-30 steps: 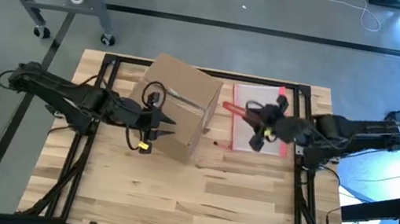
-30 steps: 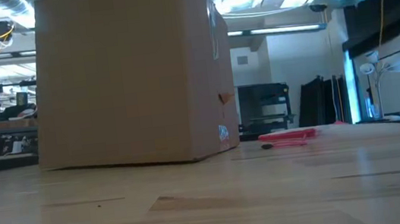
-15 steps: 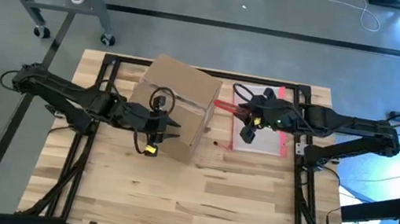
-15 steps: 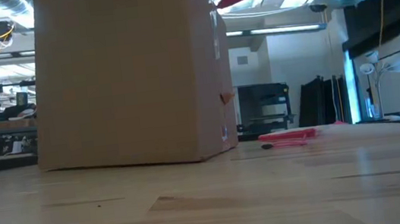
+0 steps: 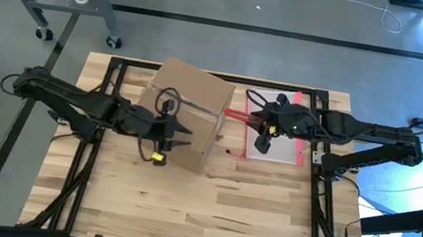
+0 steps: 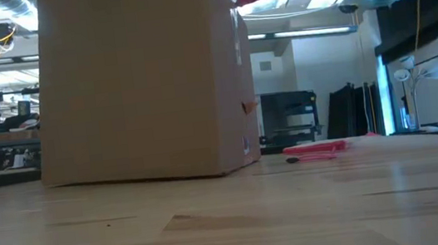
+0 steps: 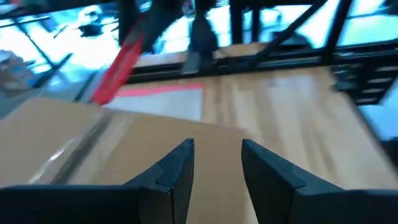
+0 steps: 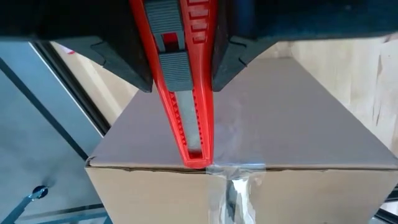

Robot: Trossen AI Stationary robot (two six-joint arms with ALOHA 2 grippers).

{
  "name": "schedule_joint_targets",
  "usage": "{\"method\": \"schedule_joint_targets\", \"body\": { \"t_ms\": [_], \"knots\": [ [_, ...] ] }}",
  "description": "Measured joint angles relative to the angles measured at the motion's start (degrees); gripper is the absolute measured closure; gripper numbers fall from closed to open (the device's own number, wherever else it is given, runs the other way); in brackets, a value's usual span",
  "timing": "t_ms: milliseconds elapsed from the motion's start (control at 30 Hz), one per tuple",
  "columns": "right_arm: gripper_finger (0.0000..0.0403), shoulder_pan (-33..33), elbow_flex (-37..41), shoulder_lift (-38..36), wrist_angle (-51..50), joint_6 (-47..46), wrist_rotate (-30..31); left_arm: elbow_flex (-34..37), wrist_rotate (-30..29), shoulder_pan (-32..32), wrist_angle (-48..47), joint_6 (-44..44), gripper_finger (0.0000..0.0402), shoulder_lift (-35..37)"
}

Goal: Unpack boxes
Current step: Open the cardboard box using the utility knife

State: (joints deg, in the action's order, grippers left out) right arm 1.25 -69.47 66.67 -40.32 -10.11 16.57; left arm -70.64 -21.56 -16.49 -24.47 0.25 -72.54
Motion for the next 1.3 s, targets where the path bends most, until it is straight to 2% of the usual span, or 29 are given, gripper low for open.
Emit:
{"method": "schedule_joint_targets", "body": {
  "t_ms": [133,233,367,433,733,933,1000,1167,1300],
  "knots": [
    [0.0268,-0.63,0.0,0.0,-0.04,0.02,-1.02,-0.17,-1.26,-3.59,-0.24,0.94,0.0274,-2.34],
    [0.0268,-0.63,0.0,0.29,-0.02,0.11,-1.08,-0.17,-6.19,-4.91,-0.09,3.97,0.0274,-5.46],
    [0.0268,-0.65,0.0,0.96,0.0,0.35,-0.76,-0.21,-16.26,-5.32,0.97,7.41,0.0274,-8.9],
    [0.0268,-0.63,0.0,1.59,-0.09,0.55,-0.48,-0.21,-18.15,-4.63,1.6,8.53,0.0274,-9.7],
    [0.0269,-0.65,0.0,1.88,-0.35,1.41,-2.19,-0.24,-17.64,-2.24,2.88,7.81,0.0274,-10.36],
    [0.0269,-0.3,0.02,2.43,1.18,3.26,-12.91,-0.21,-18.86,-0.52,3.31,7.58,0.0274,-10.88],
    [0.0269,-0.39,0.04,2.45,1.51,3.26,-14.28,-0.21,-19.13,-0.11,3.04,7.43,0.0274,-10.99],
    [0.027,-0.43,0.06,1.71,0.5,3.12,-11.96,-0.38,-19.01,-0.37,3.57,8.1,0.0274,-11.45],
    [0.027,0.94,-0.26,-1.26,-0.63,1.16,-11.23,-3.5,-19.17,-2.99,2.03,9.51,0.0274,-10.6]
  ]
}}
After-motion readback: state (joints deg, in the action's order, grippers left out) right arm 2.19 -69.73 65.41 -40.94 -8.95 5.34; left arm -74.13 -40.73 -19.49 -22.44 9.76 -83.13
